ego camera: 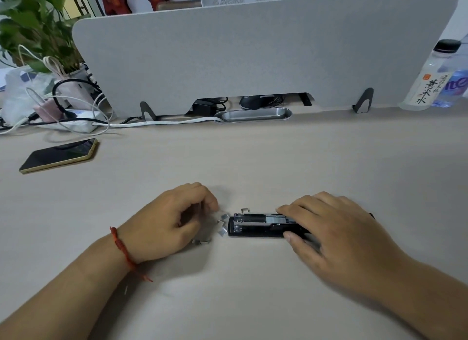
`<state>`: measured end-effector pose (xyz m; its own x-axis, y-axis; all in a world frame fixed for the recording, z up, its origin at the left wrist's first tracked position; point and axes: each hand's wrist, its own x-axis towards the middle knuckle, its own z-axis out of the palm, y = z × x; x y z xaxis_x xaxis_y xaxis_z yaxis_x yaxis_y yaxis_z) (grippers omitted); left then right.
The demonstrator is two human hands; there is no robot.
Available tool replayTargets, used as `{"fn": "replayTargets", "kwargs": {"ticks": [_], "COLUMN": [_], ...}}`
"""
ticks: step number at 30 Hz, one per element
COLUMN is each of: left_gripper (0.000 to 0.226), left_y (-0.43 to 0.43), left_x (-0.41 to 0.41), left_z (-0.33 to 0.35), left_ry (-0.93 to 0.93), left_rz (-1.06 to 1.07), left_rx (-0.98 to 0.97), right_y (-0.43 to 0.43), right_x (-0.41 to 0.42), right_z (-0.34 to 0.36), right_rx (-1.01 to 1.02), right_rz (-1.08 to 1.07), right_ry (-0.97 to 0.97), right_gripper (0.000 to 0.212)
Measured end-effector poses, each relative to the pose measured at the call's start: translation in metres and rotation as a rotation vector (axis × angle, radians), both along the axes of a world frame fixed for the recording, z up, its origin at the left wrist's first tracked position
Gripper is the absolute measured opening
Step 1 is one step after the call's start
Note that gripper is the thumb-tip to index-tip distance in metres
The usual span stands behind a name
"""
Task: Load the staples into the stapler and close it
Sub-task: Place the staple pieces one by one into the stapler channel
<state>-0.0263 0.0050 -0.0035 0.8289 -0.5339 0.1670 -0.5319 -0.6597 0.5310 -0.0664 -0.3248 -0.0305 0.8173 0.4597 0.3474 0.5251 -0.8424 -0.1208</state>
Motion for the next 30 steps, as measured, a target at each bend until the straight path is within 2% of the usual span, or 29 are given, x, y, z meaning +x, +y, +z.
{"fn": "replayTargets", "kwargs": {"ticks": [7,14,16,22,30], "left_gripper": [0.011,0.025,0.029,0.024,0.018], "left_y": [-0.003,-0.011,-0.011,-0.009,-0.011], "left_x": [-0.001,-0.009,-0.009,-0.007,-0.006], "left_z": [-0.001,0.006,0.006,0.001,-0.002], "left_ry": [0.068,-0.119,-0.145,-0.102,-0.149], "left_rz": [0.017,-0.188,-0.187,-0.155,-0.075], "left_rx": [-0.049,0.114,0.151,0.118,0.034], "right_y": [-0.001,0.0,0.0,0.0,0.0], "right_x": [0.001,0.0,-0.001,-0.001,0.0], "right_z": [-0.001,0.0,0.001,0.002,0.002], "right_rx": [0.0,0.004,0.006,-0.002,-0.002], "right_rz": [0.013,0.02,0.015,0.007,0.006], "right_ry": [-0.037,-0.043,-0.039,-0.021,-0.012], "right_gripper": [0.032,0.032,0.032,0.033,0.034]}}
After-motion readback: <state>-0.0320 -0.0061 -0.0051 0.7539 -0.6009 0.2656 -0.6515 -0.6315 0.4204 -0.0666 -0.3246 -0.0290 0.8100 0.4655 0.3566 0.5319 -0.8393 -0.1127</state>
